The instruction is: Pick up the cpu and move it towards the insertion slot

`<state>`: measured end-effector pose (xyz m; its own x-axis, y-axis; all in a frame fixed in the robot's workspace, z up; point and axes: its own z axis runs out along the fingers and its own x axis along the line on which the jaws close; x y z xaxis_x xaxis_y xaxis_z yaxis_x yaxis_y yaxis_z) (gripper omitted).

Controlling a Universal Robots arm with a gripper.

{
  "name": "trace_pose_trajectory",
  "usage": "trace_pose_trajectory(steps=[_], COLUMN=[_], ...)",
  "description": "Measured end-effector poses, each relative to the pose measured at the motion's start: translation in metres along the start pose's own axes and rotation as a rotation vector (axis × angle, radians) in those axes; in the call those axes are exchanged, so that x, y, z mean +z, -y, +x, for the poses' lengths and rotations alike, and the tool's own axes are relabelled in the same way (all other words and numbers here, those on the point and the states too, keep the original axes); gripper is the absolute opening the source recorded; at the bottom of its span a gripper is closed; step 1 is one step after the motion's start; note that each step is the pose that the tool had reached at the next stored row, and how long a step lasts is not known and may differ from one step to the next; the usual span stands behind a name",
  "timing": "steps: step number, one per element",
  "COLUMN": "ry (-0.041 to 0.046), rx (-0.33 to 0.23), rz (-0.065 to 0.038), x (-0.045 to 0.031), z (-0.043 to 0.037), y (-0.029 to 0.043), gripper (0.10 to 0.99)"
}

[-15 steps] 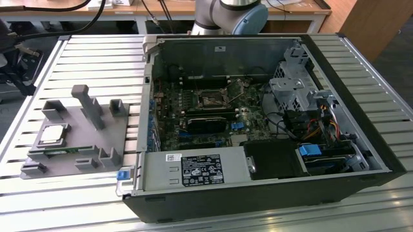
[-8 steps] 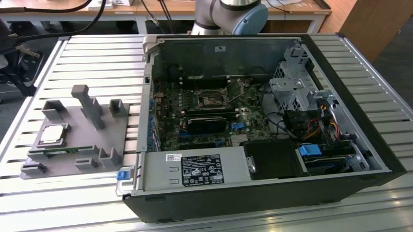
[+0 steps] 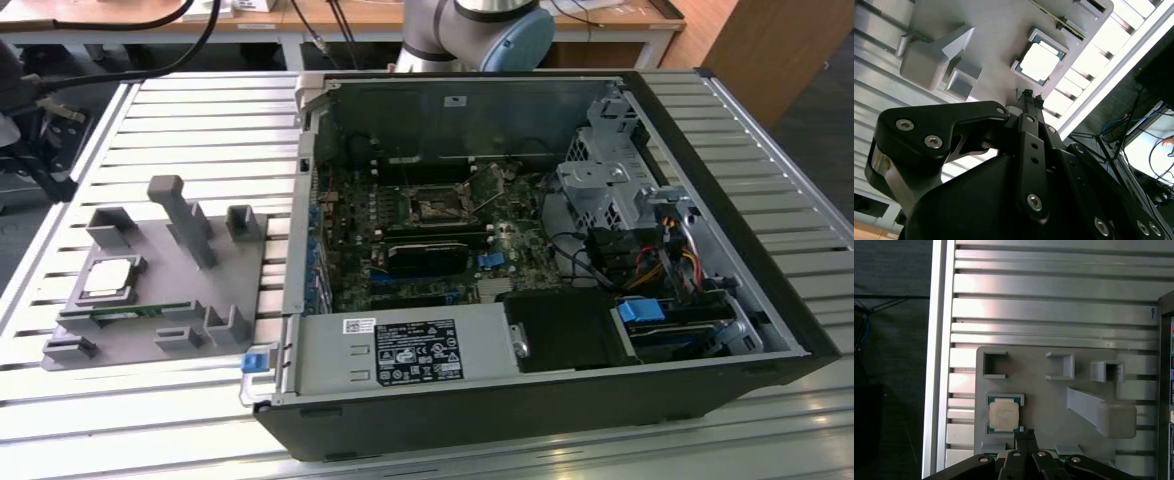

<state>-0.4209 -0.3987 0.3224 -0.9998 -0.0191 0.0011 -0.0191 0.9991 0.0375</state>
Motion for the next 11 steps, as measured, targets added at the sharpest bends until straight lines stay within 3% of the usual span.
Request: trace_pose_trajectory(steps=[11], ry=[0.0000], rx=[0.000], rz=[0.000], x=[0.0045], z=[0.0000], y=[0.0002], gripper=[0.106])
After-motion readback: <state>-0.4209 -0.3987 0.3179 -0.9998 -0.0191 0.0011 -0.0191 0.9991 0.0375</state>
